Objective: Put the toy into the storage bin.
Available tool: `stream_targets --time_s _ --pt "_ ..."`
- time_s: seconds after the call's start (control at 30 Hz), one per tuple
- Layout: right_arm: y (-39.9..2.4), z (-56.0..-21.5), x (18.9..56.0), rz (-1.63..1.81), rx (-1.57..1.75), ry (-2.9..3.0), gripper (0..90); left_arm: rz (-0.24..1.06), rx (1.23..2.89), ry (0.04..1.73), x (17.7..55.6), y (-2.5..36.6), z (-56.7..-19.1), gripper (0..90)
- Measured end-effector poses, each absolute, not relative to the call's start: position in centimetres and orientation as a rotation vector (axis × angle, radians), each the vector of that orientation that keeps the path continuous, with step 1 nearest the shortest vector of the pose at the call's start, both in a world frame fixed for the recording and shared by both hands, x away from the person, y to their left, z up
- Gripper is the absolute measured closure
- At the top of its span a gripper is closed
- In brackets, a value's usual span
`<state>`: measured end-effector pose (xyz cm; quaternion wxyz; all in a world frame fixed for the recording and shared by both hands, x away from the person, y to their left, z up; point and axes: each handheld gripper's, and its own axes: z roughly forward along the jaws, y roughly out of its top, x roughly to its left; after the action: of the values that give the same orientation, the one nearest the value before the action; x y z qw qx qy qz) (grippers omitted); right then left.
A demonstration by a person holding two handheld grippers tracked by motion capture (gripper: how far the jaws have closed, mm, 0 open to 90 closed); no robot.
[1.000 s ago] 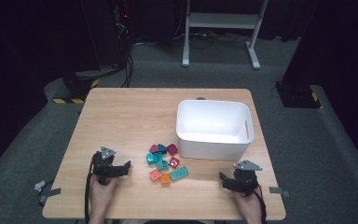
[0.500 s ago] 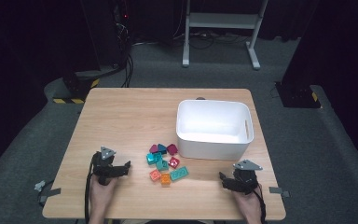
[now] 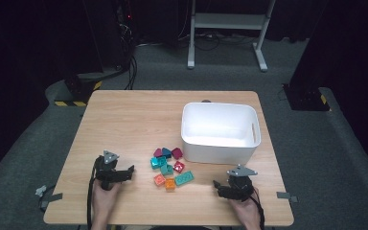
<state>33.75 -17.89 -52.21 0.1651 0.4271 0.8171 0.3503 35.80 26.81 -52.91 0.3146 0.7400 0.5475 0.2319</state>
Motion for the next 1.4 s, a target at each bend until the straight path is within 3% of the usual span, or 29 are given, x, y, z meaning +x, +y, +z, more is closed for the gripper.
stream_targets --time_s 0.37,1.4 --pt "-15.4 -51.8 33.5 1.068 1.128 2.388 25.0 0.611 1.950 1.443 35.8 26.8 -52.9 8.1" --pt "-10.4 -51.0 36.0 1.142 1.107 2.463 56.5 0.610 1.949 1.443 35.8 26.8 -52.9 8.1"
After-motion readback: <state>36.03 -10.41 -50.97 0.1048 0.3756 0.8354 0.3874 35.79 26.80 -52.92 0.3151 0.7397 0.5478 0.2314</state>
